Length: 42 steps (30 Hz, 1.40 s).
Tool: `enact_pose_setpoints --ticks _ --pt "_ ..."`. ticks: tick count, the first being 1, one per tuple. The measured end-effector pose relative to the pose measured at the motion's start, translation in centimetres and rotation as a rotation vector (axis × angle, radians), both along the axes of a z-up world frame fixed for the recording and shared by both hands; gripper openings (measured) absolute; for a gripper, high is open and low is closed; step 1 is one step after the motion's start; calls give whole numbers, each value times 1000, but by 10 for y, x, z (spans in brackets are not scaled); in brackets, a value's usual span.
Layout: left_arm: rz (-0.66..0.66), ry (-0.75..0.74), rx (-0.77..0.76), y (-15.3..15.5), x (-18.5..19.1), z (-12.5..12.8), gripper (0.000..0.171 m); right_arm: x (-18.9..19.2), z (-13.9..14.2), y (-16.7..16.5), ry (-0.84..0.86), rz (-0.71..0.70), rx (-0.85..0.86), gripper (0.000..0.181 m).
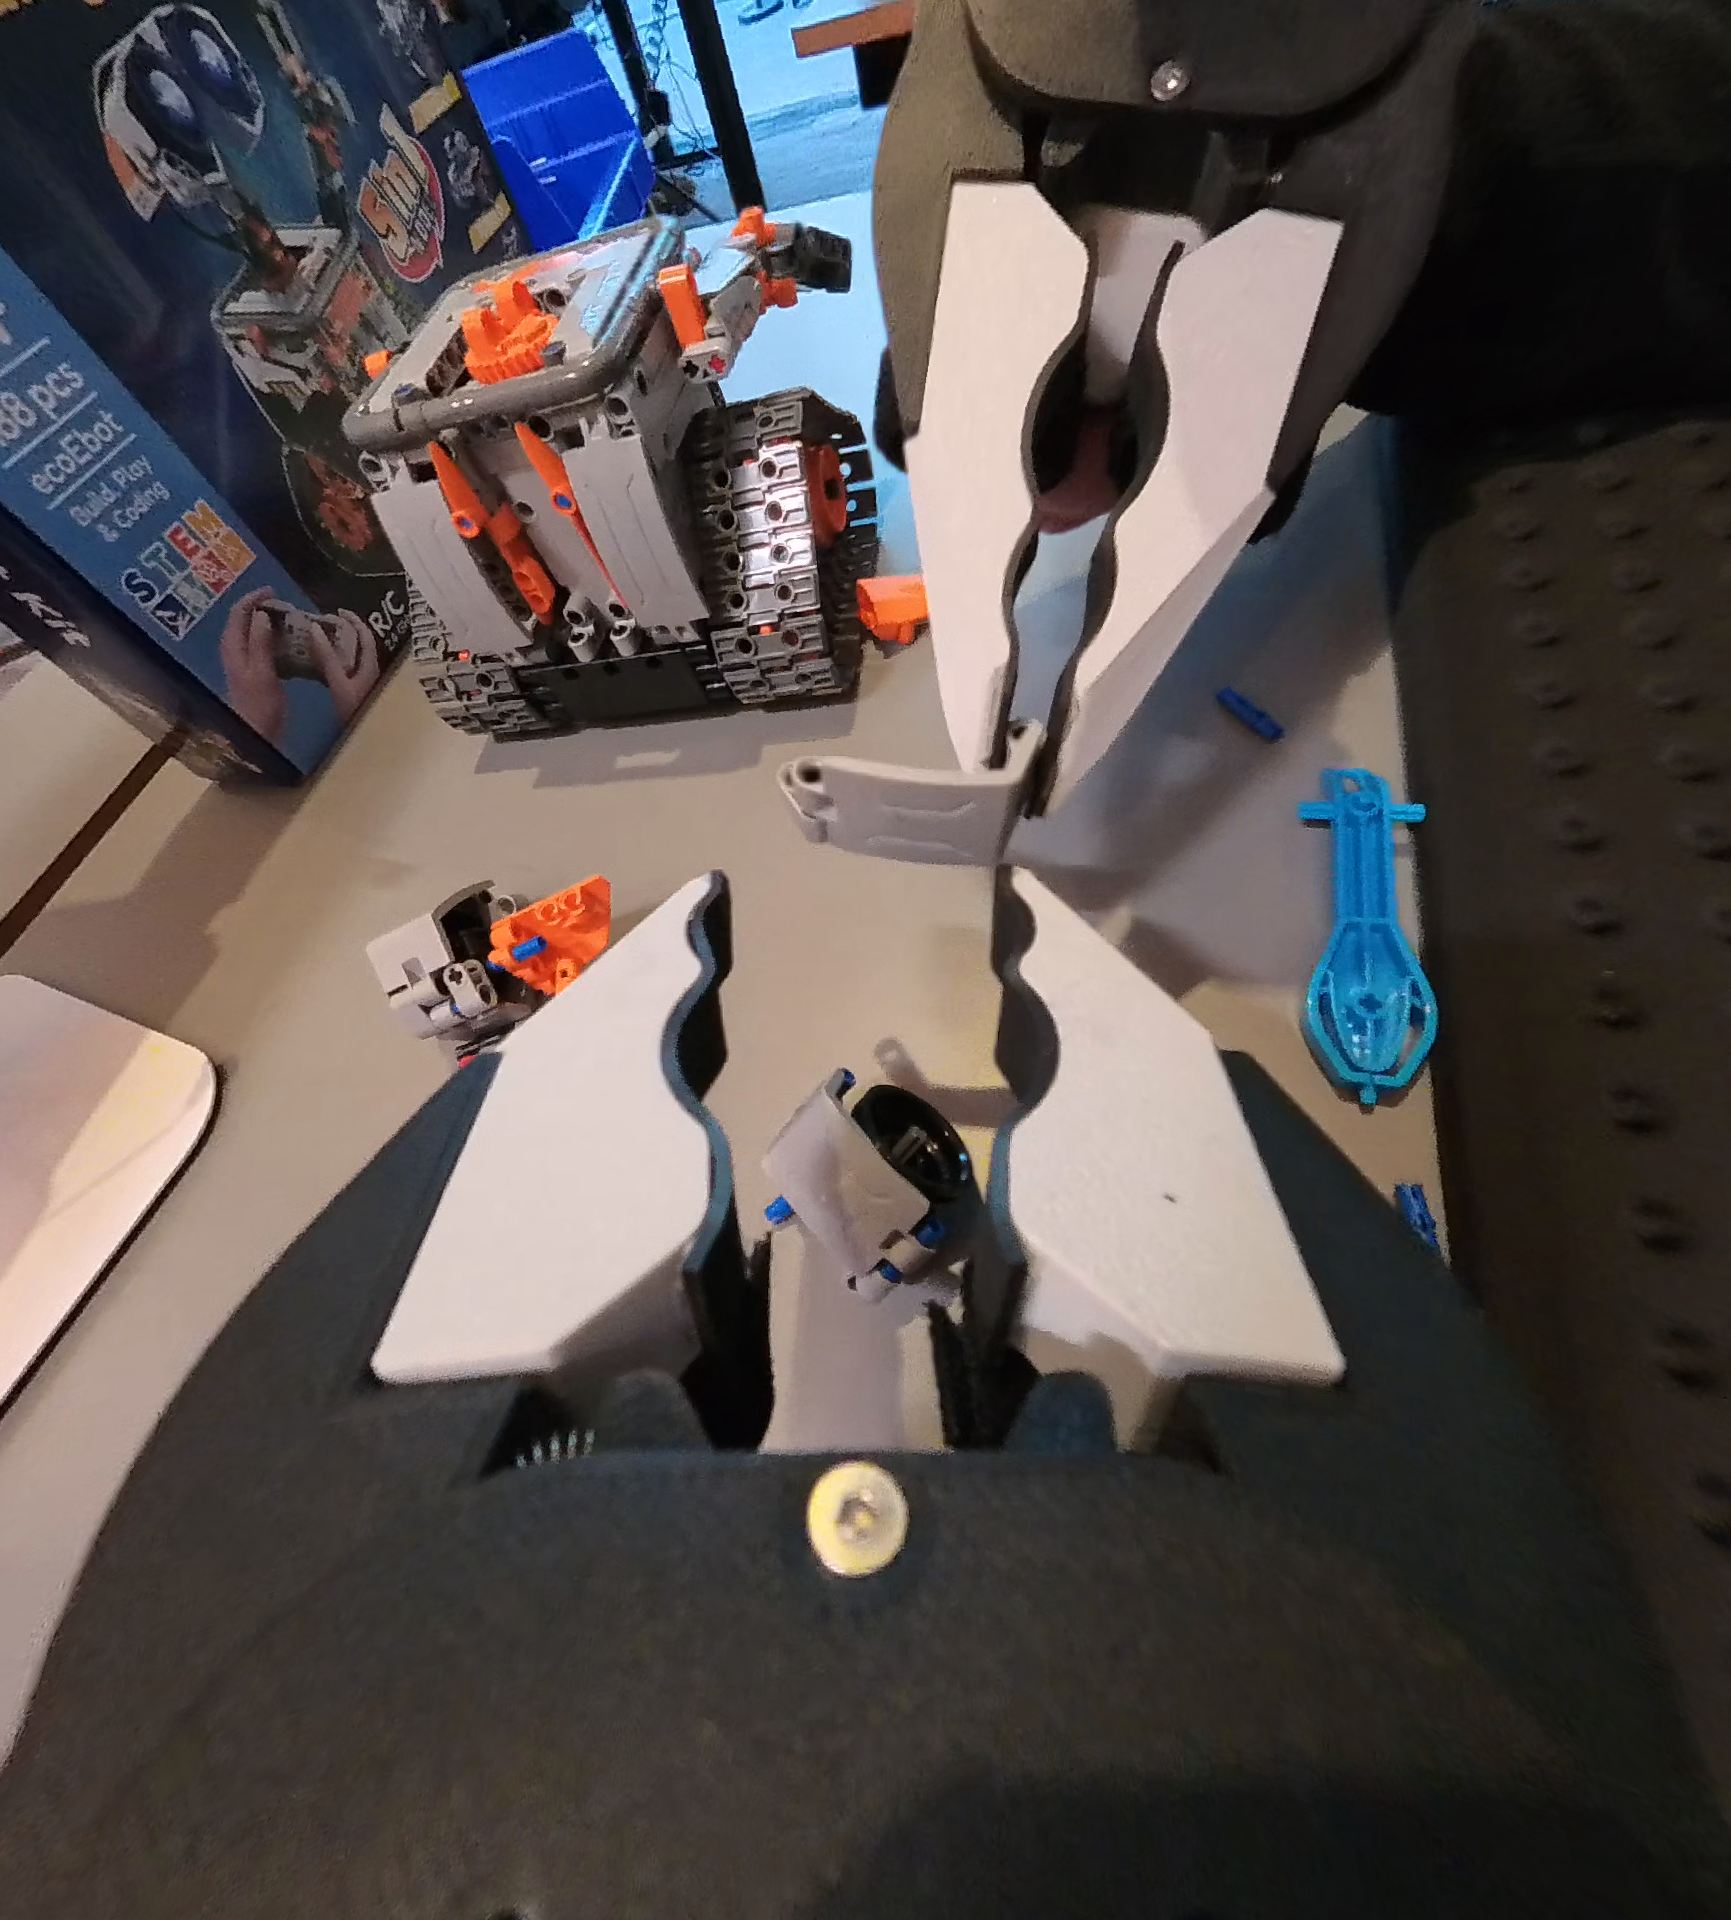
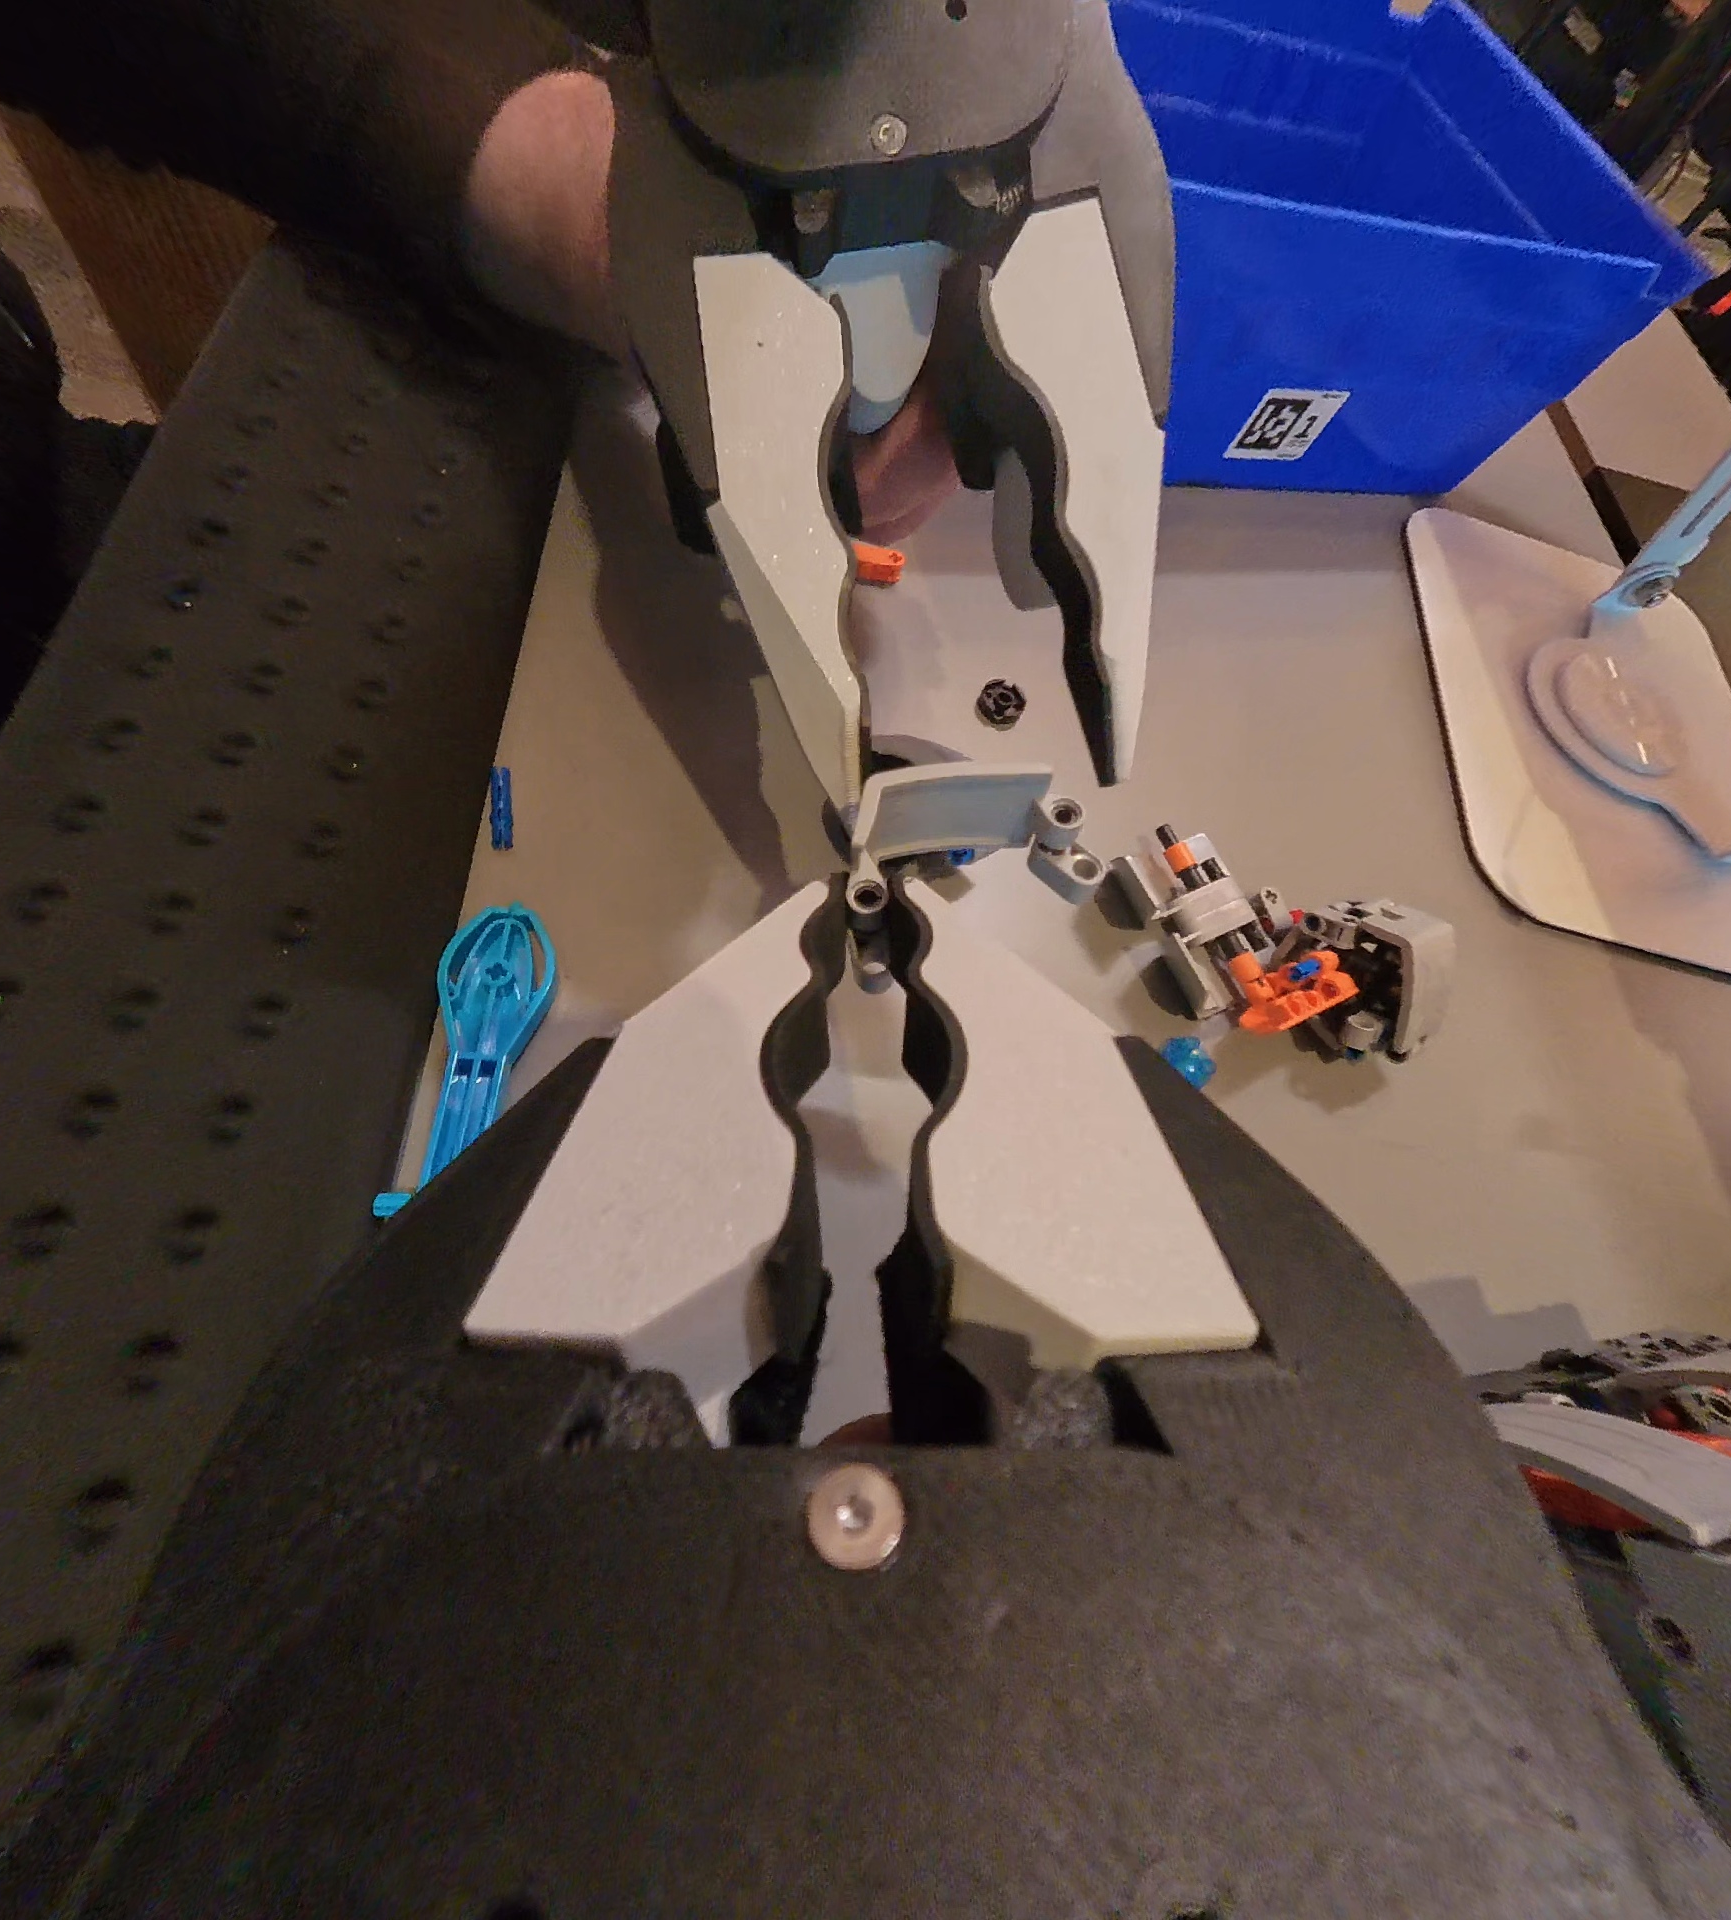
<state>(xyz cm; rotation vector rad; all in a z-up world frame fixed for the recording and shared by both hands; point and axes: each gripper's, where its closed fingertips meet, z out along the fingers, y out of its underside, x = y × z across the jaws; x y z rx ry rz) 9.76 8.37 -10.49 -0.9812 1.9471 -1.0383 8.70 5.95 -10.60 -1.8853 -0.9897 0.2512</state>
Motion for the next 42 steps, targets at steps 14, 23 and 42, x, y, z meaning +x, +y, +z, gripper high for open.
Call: enact_pose_setpoints --ticks 14,23,42 --pt "-14 -82 351 6 18 2 56 0 24 3 132 -32 50 4" --pt "-2 -106 243 7 24 19 56 32 30 17 -167 -202 249 4" --pt "-34 83 -501 1 37 41 15 37 30 28 -808 -294 515 4"
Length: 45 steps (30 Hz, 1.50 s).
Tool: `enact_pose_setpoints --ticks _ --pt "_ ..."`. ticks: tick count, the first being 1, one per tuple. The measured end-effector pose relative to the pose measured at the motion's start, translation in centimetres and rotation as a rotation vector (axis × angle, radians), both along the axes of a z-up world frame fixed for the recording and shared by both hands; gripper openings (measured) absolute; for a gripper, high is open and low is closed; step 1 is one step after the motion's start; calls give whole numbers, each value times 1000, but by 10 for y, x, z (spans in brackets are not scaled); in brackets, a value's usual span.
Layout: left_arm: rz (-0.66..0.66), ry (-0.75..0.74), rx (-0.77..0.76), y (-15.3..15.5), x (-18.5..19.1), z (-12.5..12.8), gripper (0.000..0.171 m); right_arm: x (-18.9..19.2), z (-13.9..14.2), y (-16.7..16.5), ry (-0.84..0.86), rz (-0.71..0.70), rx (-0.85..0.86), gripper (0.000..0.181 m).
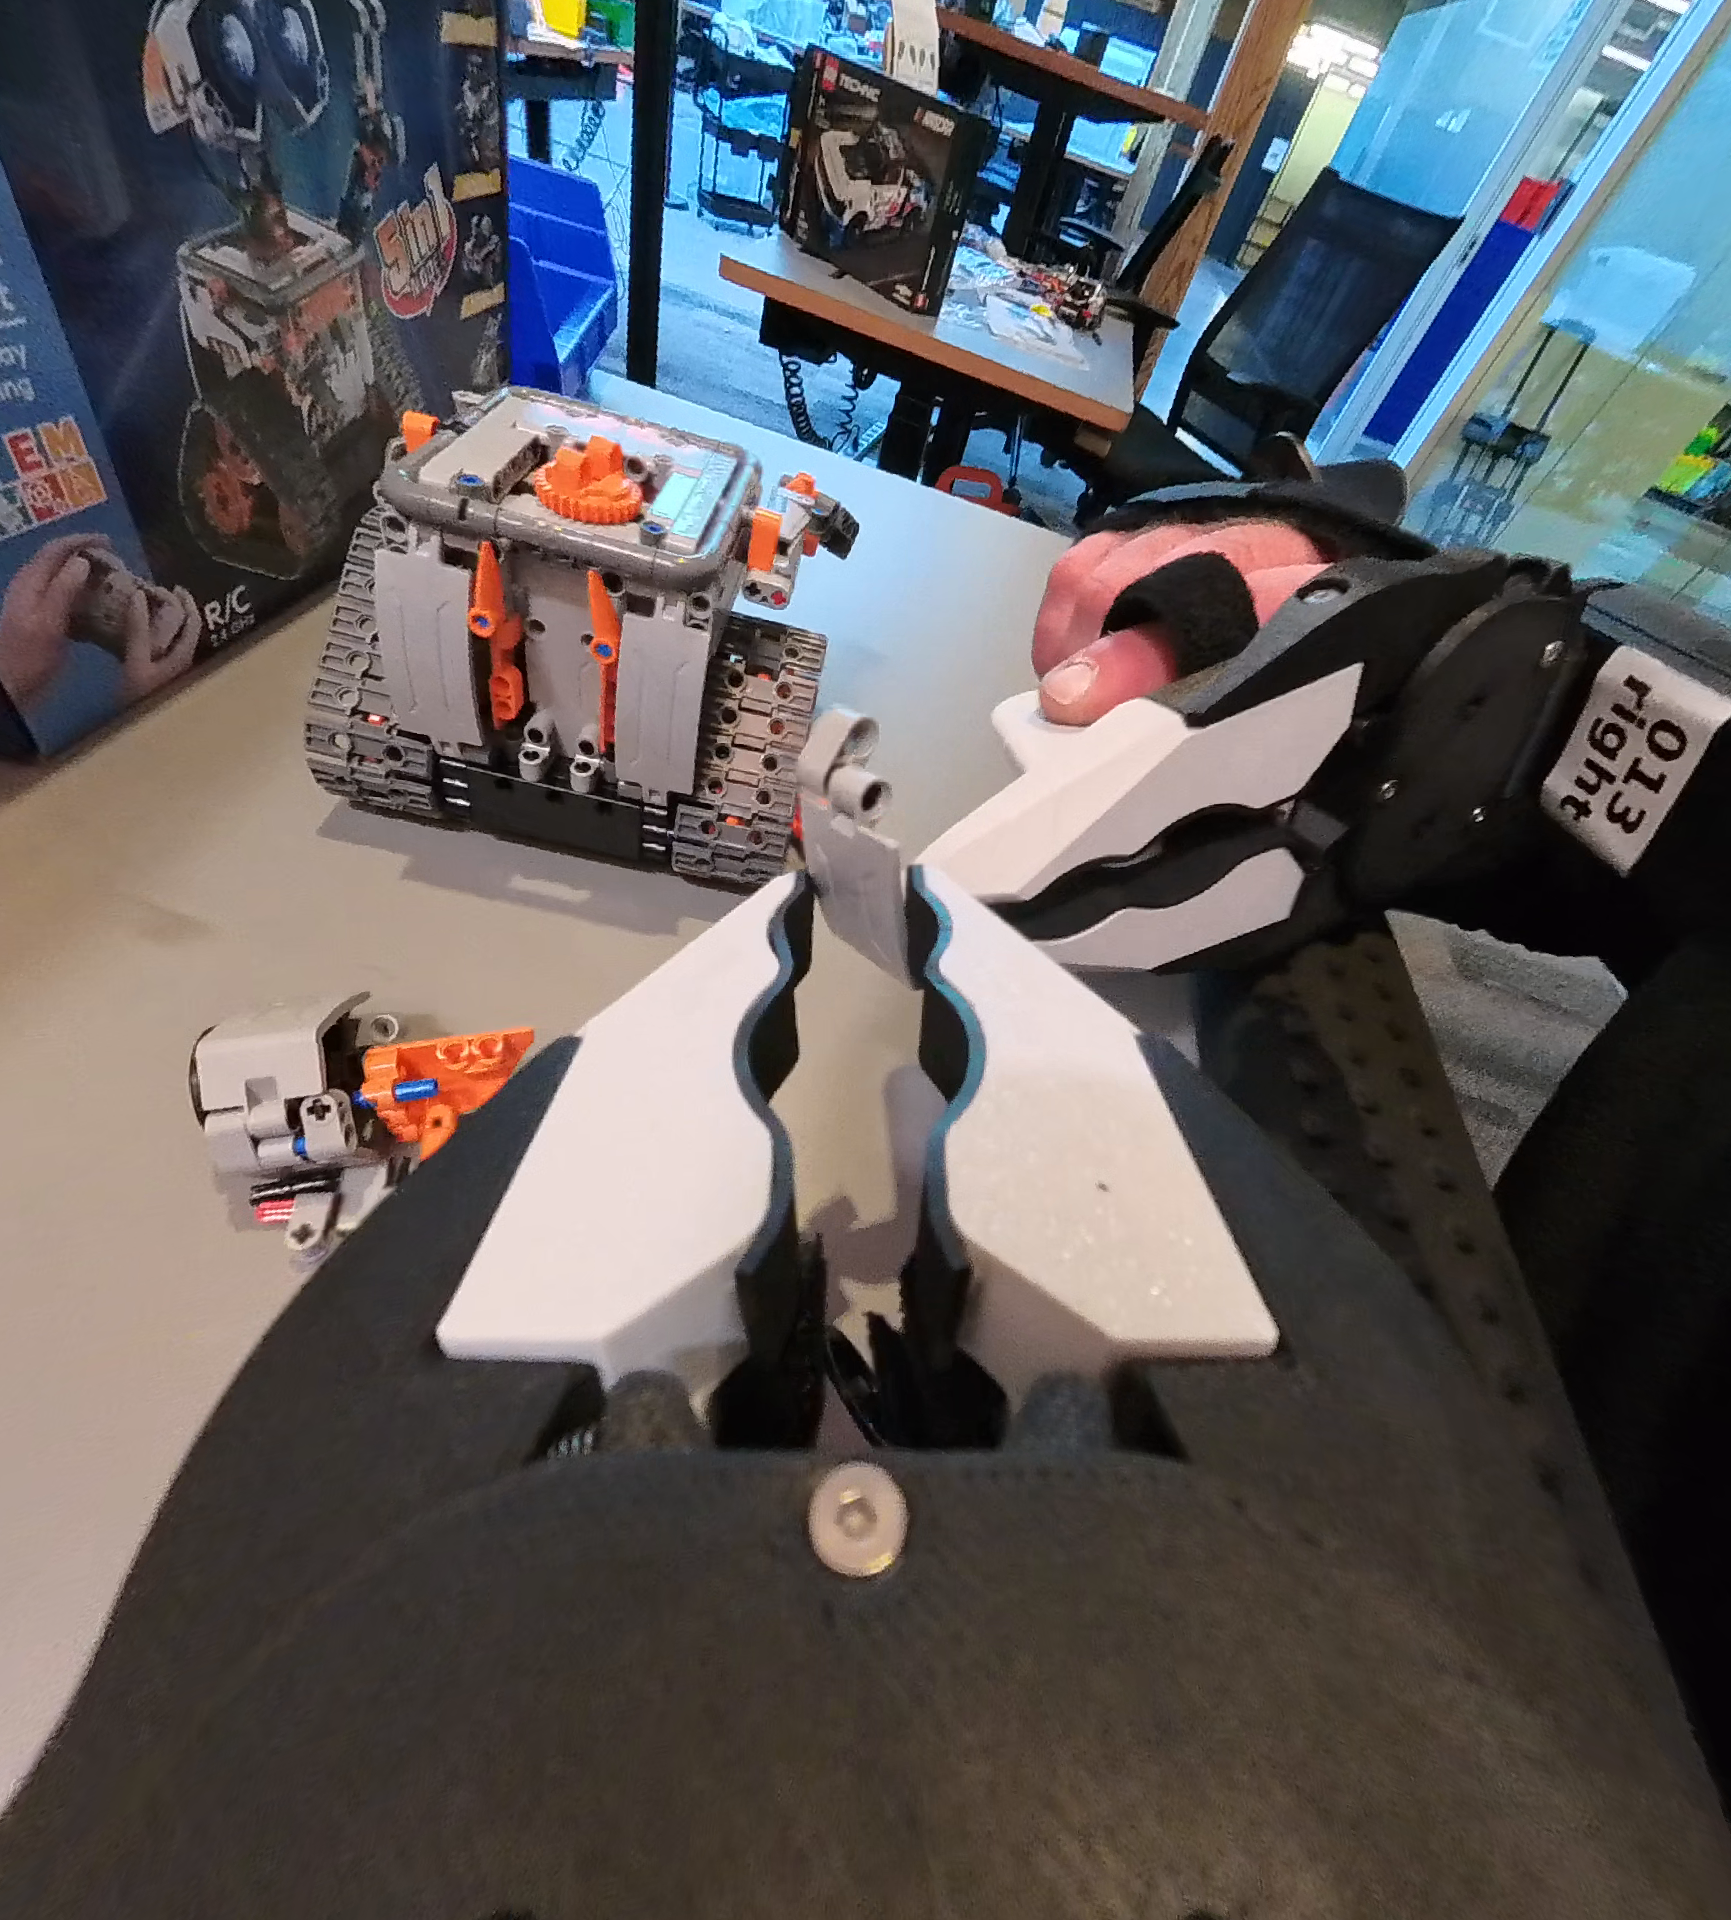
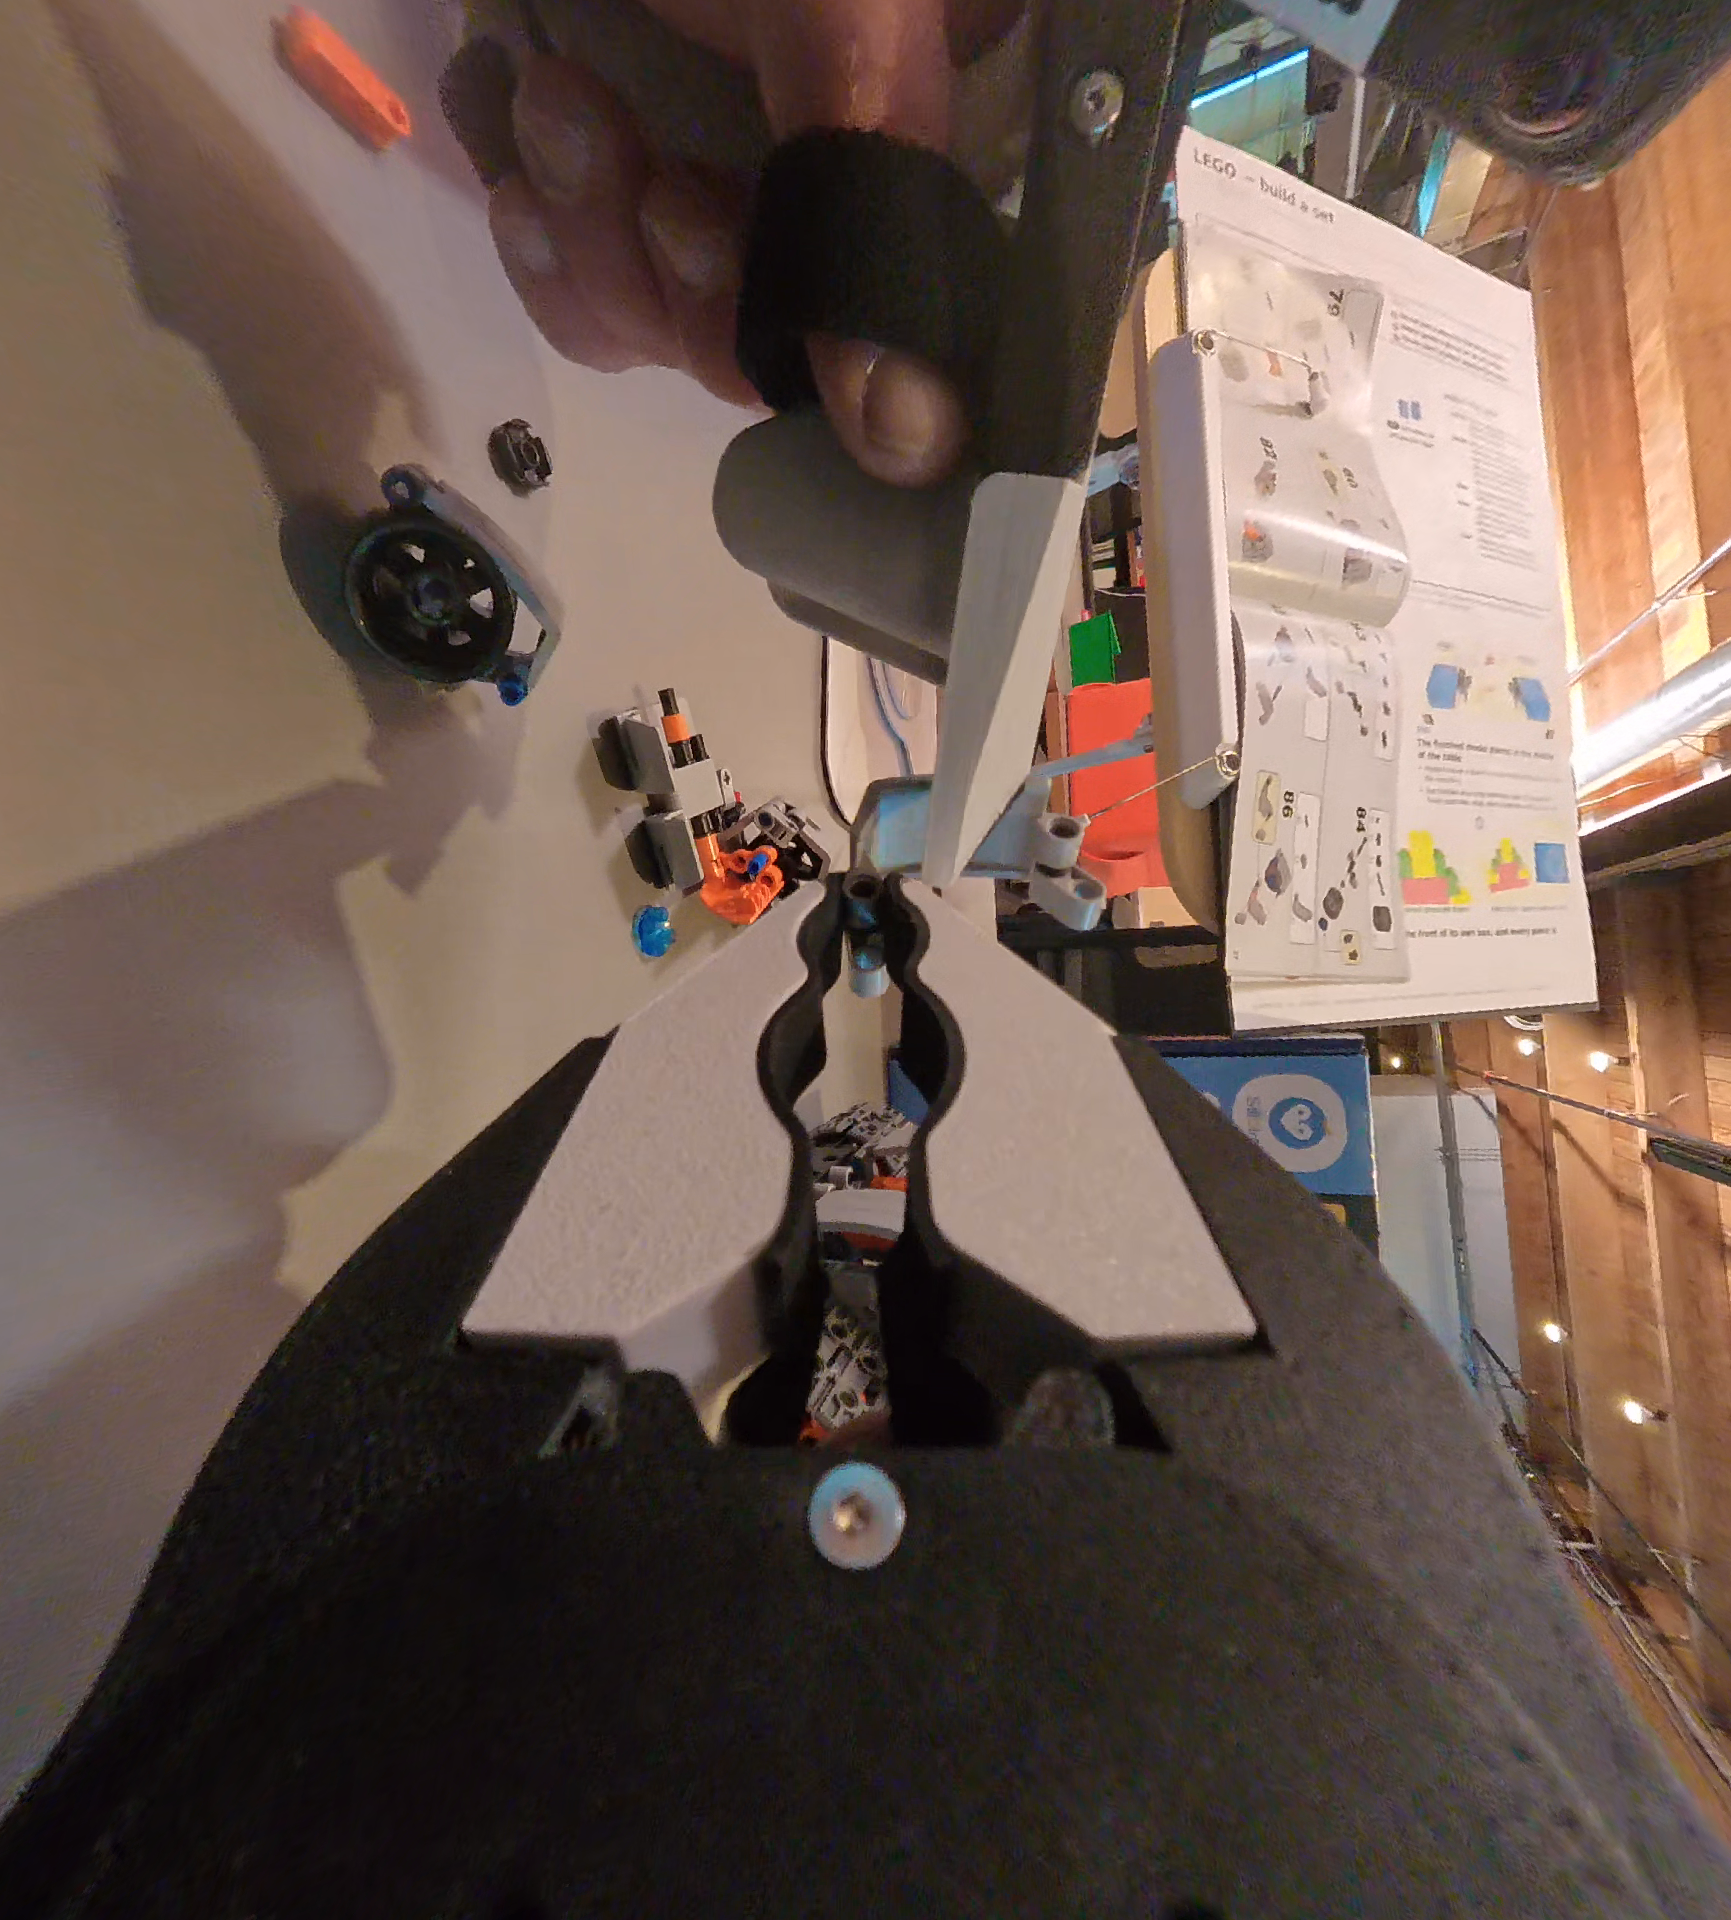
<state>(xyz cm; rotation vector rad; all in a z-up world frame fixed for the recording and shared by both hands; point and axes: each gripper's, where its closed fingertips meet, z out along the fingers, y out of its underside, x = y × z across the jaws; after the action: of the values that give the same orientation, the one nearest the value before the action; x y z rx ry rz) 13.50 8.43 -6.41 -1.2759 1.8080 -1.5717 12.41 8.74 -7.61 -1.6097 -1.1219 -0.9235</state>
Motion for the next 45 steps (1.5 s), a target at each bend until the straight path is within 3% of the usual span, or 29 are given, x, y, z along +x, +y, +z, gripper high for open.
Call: enact_pose_setpoints --ticks 5,12,18,30,45 --pt "12 -20 12 1 0 2 0 -14 7 -2 95 67 20 7" --pt "23 -56 -76 15 -1 13 0 -10 34 -8 423 124 57 18" --pt "7 -82 -90 13 -1 17 0 1 38 -7 707 136 4 26" --pt "-30 -76 -133 9 -2 15 0 6 38 -5 906 163 -46 37" --pt "-118 -33 -127 -10 -4 7 0 10 42 -5 1084 197 -80 30"
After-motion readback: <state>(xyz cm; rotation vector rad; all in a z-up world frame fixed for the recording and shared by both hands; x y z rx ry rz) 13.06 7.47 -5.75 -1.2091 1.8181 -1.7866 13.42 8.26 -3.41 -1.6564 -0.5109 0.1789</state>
